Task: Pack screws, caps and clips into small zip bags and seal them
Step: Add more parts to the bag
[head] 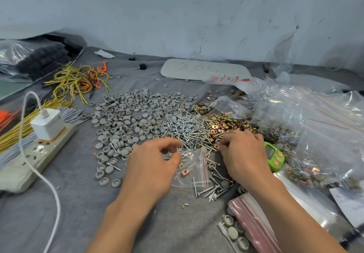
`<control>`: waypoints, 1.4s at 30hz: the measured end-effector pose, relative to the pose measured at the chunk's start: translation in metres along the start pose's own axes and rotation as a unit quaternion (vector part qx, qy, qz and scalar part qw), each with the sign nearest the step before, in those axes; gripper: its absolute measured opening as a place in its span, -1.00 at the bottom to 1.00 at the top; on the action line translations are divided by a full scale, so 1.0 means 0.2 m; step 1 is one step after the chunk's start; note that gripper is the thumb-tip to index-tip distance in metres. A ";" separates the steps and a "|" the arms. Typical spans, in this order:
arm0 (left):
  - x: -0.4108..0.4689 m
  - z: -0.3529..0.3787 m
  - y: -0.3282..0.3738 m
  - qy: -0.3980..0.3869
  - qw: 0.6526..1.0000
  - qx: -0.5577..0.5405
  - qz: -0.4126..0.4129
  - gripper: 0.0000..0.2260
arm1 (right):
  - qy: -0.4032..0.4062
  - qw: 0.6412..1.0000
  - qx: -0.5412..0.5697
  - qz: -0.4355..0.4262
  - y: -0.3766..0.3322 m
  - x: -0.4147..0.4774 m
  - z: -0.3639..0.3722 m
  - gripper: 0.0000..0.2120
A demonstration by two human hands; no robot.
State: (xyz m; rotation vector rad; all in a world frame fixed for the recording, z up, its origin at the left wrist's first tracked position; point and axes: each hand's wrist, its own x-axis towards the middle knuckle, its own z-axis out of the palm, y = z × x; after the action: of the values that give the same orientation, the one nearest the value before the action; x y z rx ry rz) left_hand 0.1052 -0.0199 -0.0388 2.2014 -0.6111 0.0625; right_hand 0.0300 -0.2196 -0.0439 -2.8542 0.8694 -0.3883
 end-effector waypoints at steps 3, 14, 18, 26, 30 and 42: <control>0.00 0.01 0.00 -0.013 1.000 0.011 0.004 -0.82 | 0.071 0.985 0.159 0.013 0.02 -0.06 -0.04 -0.77; -0.04 0.10 0.06 -0.215 0.971 0.087 0.050 -0.13 | -0.131 0.789 0.593 0.093 0.03 -0.13 -0.11 -0.86; -0.05 0.12 0.06 -0.185 0.980 0.065 0.042 -0.20 | -0.079 0.923 0.372 0.055 0.01 -0.13 -0.07 -0.86; -0.07 0.08 0.05 -0.146 0.987 -0.019 0.057 -0.20 | -0.133 0.942 0.304 -0.046 -0.16 -0.09 -0.03 -0.71; -0.06 0.03 0.03 -0.131 0.989 -0.013 0.067 -0.17 | -0.154 0.929 0.328 -0.073 -0.18 -0.06 -0.02 -0.81; -0.03 0.00 0.02 0.044 0.992 -0.110 0.040 -0.68 | -0.066 0.901 0.427 -0.035 -0.07 -0.08 -0.07 -0.39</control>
State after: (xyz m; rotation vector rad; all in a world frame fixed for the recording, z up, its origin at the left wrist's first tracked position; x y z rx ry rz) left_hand 0.0976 -0.0189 -0.0384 1.9501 -0.6265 0.1270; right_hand 0.0213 -0.1993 -0.0308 -2.0577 0.4093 -0.4366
